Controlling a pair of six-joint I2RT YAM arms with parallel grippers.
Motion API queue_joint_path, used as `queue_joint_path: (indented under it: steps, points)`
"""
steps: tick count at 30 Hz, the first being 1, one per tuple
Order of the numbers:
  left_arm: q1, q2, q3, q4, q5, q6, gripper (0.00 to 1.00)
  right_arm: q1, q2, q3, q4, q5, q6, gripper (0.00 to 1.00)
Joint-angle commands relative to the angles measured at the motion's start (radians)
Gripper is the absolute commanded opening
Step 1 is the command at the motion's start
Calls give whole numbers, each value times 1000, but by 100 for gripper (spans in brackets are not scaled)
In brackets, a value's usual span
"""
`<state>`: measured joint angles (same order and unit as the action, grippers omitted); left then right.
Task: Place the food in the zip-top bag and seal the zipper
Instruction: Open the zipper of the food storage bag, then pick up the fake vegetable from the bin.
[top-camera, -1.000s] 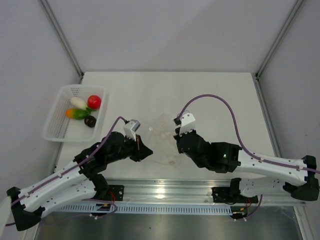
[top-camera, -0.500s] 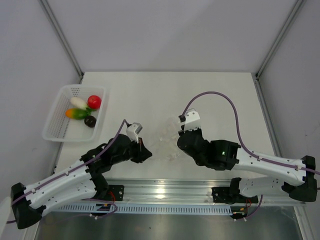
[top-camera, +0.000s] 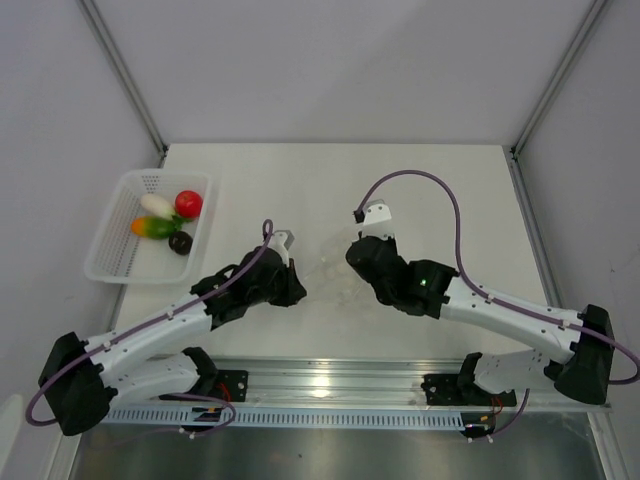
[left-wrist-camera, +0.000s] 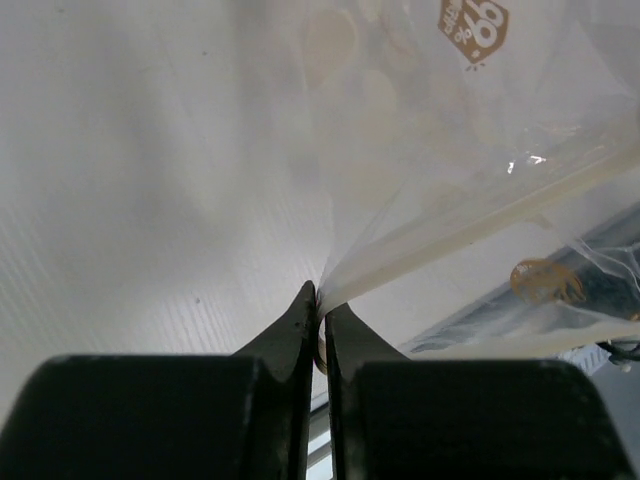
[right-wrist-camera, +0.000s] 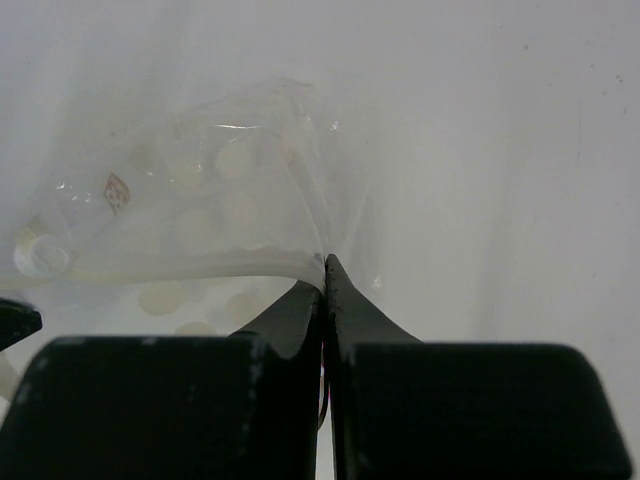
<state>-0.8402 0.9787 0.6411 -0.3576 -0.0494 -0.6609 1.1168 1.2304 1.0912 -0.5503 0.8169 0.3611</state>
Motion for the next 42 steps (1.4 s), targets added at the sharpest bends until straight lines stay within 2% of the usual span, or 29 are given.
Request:
queue_joint_path:
  steps: [1,2,3,5,6,10,11,13,14,16,17,21,23,26,29,32,33,38,42]
  points:
    - [84,70,38,57,38,20,8,-70,23,-11,113,-73,-34,0]
    - [98,96,43,69,42,20,9,-81,29,-11,115,-87,-28,0]
    - [114,104,52,84,54,20,19,-89,43,-10,118,-103,-24,0]
    - [121,110,58,94,66,24,30,-100,60,-5,119,-110,-4,0]
    - [122,107,64,98,63,30,39,-103,69,2,119,-110,2,0]
    - [139,80,101,48,16,58,57,-126,150,53,112,-133,41,0]
    - [141,66,109,37,7,60,66,-133,170,67,104,-136,50,0]
    - [142,8,111,20,-15,66,73,-144,204,113,83,-145,55,0]
    - [144,-17,109,2,-45,64,81,-147,234,125,78,-147,53,0]
    - [142,-110,109,-21,-76,58,90,-164,262,160,75,-154,47,0]
    - [142,-139,114,-43,-101,58,99,-172,285,170,78,-160,44,0]
    - [145,-244,201,-168,-213,46,99,-221,334,213,156,-215,18,0]
    - [162,-244,253,-246,-283,34,100,-242,374,248,184,-260,-2,0]
    - [211,-198,314,-309,-302,20,99,-287,420,295,219,-306,-20,0]
    - [308,-147,374,-359,-287,9,100,-299,463,297,279,-324,-56,0]
    - [455,-118,391,-389,-294,-17,99,-299,478,241,383,-363,-86,0]
    - [487,-117,385,-379,-297,-29,100,-299,477,186,471,-378,-97,0]
    - [700,-42,440,-371,-201,-74,100,-325,483,95,676,-442,-154,0]
    - [792,40,520,-418,-222,-135,99,-364,491,24,785,-519,-148,0]
